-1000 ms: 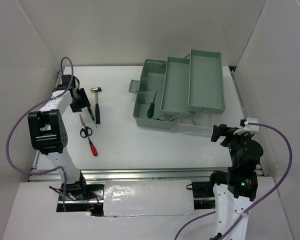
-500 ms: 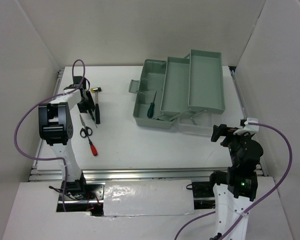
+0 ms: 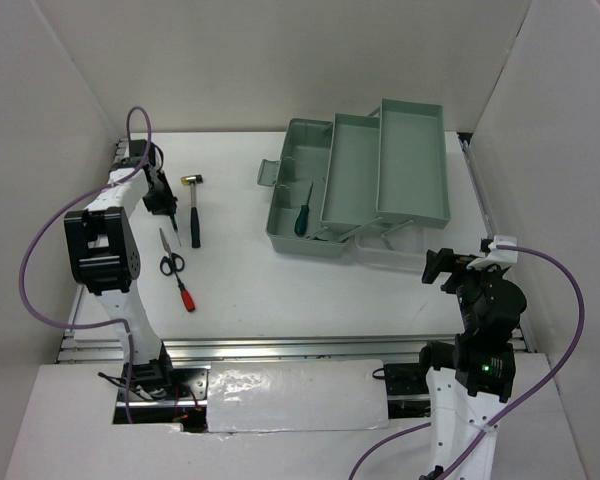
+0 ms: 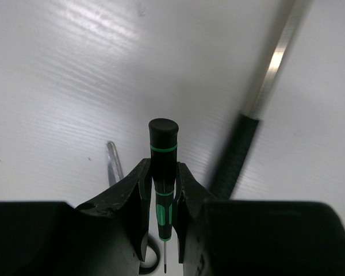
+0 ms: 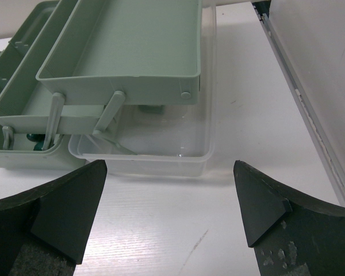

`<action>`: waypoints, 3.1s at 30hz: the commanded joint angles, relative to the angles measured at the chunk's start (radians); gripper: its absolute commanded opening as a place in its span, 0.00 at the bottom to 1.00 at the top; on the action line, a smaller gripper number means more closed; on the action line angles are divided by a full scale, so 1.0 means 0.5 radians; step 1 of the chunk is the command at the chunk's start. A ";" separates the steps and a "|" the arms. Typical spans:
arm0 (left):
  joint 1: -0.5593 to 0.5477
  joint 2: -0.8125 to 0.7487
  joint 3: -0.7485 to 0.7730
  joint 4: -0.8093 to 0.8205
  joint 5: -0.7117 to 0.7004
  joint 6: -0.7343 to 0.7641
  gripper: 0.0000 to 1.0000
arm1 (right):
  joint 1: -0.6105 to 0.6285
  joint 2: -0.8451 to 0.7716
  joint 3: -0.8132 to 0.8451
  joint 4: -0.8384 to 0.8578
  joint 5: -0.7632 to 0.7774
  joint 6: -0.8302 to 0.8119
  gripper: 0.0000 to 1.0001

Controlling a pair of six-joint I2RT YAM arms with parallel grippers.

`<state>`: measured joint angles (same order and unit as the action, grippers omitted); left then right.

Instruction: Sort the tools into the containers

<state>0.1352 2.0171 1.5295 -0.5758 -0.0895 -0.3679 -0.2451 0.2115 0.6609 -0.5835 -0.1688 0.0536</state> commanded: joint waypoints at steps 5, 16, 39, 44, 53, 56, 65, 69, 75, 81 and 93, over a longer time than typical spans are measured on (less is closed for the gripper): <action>-0.517 -0.435 0.616 0.013 0.599 -0.022 0.00 | -0.010 0.016 -0.015 0.087 0.003 -0.012 1.00; -1.166 0.012 0.968 0.376 0.587 -0.019 0.18 | -0.013 0.010 -0.015 0.084 0.031 -0.012 1.00; -0.066 -1.158 -0.189 -0.606 0.200 0.524 0.67 | -0.013 -0.018 -0.018 0.081 -0.027 -0.021 1.00; 0.122 -1.313 -0.812 -0.662 0.549 0.475 0.69 | -0.013 -0.006 -0.015 0.075 -0.040 -0.034 1.00; 0.184 -1.157 -1.102 -0.622 0.755 0.359 0.70 | -0.010 -0.003 -0.018 0.081 -0.034 -0.024 1.00; 0.181 -0.988 -1.108 -0.615 0.741 0.337 0.69 | -0.010 0.006 -0.012 0.075 -0.024 -0.024 1.00; 0.009 -0.659 -0.973 -0.640 0.495 0.276 0.69 | -0.013 0.000 -0.012 0.081 0.003 -0.015 1.00; -0.129 -0.632 -0.957 -0.588 0.388 0.196 0.67 | -0.013 0.003 -0.015 0.078 0.003 -0.021 1.00; -0.133 -0.540 -0.970 -0.533 0.299 0.150 0.61 | -0.013 -0.030 -0.009 0.066 0.019 -0.040 1.00; -0.096 -0.509 -0.958 -0.539 0.326 0.184 0.46 | -0.013 -0.021 -0.012 0.075 0.009 -0.040 1.00; -0.227 -1.180 -0.951 -0.536 0.734 0.233 0.08 | -0.013 -0.040 -0.018 0.078 0.003 -0.049 1.00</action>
<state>0.0551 1.5372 1.0279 -0.8402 0.1764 -0.2543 -0.2451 0.2039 0.6605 -0.5838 -0.1696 0.0422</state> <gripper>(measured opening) 0.359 0.994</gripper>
